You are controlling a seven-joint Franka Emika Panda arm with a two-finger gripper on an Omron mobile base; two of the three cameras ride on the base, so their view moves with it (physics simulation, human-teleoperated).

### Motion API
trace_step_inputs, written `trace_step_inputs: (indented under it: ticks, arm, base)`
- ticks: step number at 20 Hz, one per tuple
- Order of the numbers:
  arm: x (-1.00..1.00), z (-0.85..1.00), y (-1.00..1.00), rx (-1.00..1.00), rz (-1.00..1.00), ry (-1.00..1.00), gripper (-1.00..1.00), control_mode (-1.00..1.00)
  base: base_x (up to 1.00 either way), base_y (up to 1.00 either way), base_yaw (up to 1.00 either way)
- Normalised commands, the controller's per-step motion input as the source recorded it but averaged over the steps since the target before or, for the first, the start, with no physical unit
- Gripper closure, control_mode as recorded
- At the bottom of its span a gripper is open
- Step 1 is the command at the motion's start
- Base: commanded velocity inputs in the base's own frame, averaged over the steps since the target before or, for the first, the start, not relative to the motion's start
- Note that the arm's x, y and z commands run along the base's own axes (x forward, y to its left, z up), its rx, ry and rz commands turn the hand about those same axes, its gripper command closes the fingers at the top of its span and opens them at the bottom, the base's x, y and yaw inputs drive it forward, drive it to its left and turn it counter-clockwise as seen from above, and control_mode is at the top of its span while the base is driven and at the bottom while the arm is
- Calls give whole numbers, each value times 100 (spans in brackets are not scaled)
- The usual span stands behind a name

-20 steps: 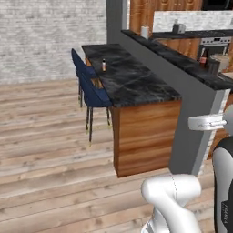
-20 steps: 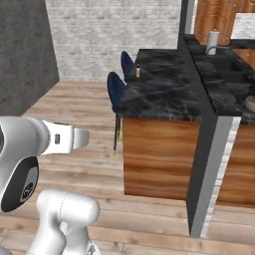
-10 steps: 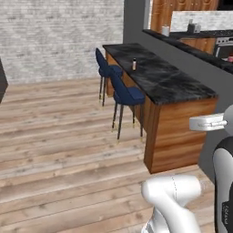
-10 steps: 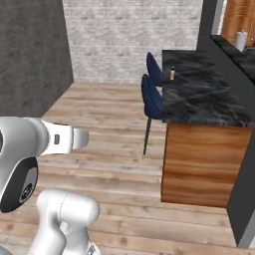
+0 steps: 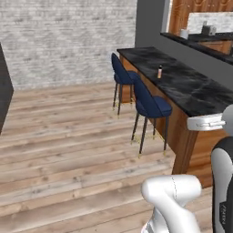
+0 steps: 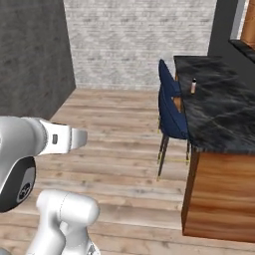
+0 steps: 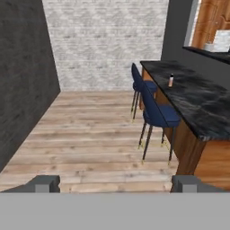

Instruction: Place the large bottle from the dining counter next to the other large bottle outside the sink, and place the small bottle from the dining counter next to the other small bottle inside the sink.

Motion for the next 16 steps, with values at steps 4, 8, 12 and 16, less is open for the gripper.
trace_step_inputs:
  ticks: [4, 8, 12, 16]
  arm:
    - [0, 0, 0, 0, 0, 0, -100, 100]
    - [0, 0, 0, 0, 0, 0, -100, 100]
    - [0, 0, 0, 0, 0, 0, -100, 100]
    - [0, 0, 0, 0, 0, 0, -100, 100]
  base:
    - [78, 54, -13]
    - [53, 44, -18]
    - [33, 32, -21]
    - [13, 15, -24]
